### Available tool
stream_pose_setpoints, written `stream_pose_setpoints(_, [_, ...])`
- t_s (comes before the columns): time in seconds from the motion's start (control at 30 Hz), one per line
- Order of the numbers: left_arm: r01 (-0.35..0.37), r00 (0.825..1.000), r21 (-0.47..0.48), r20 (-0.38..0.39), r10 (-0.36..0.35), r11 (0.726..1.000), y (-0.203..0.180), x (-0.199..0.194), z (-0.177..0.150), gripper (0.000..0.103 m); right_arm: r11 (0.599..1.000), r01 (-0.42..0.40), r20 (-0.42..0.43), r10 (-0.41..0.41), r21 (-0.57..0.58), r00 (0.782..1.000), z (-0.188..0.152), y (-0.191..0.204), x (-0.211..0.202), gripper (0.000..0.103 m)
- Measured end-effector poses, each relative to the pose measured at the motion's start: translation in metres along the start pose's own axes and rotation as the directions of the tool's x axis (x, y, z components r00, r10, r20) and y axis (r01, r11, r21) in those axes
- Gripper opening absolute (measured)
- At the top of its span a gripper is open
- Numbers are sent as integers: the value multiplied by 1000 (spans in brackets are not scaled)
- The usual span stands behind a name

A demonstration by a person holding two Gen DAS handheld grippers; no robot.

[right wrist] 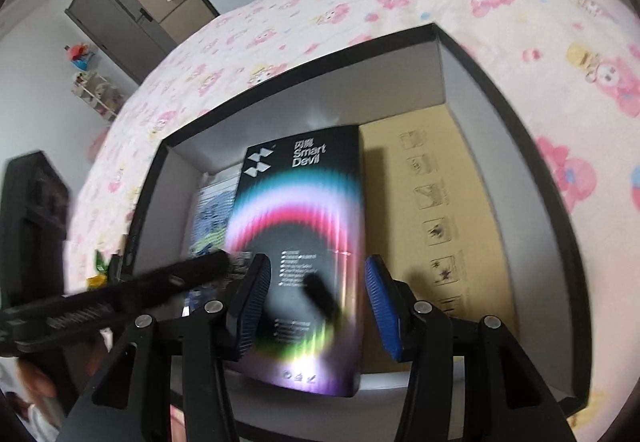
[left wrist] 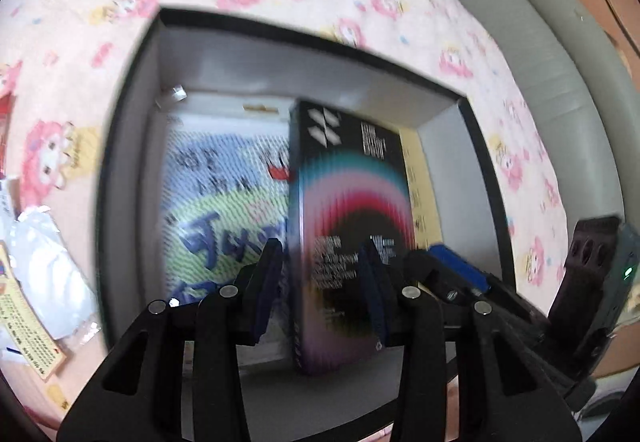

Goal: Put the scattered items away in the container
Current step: 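Set the Smart Devil box upright beside the kit and open the right tool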

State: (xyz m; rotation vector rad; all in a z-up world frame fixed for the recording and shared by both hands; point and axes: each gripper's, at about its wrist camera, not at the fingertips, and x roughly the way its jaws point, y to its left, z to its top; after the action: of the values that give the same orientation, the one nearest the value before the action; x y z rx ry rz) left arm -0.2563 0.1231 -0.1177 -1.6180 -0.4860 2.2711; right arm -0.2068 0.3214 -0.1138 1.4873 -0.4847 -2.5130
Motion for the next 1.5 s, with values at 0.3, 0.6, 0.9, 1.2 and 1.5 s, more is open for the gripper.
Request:
stream_pose_setpoints(0.3, [-127, 992, 36, -10, 127, 991, -6, 9, -7, 37, 998, 62, 3, -62, -19, 998, -4, 1, -1, 46])
stream_pose_setpoints(0.6, [-47, 995, 37, -84, 50, 998, -17, 26, -8, 35, 995, 104, -11, -104, -7, 995, -2, -2, 5, 46])
stream_pose_setpoints(0.9, [-33, 999, 32, -16, 33, 999, -9, -5, -7, 35, 996, -25, 19, 27, -82, 999, -2, 16, -7, 46])
stream_pose_setpoints(1.2, [-30, 999, 8, -44, 30, 1000, 0, 0, -7, 35, 946, 32, -62, -54, -322, 997, -23, 64, 20, 48])
stream_pose_setpoints(1.5, [-12, 996, 13, -87, 13, 1000, -11, 16, -12, 35, 961, 142, -43, -156, -239, 987, -14, 41, 17, 51])
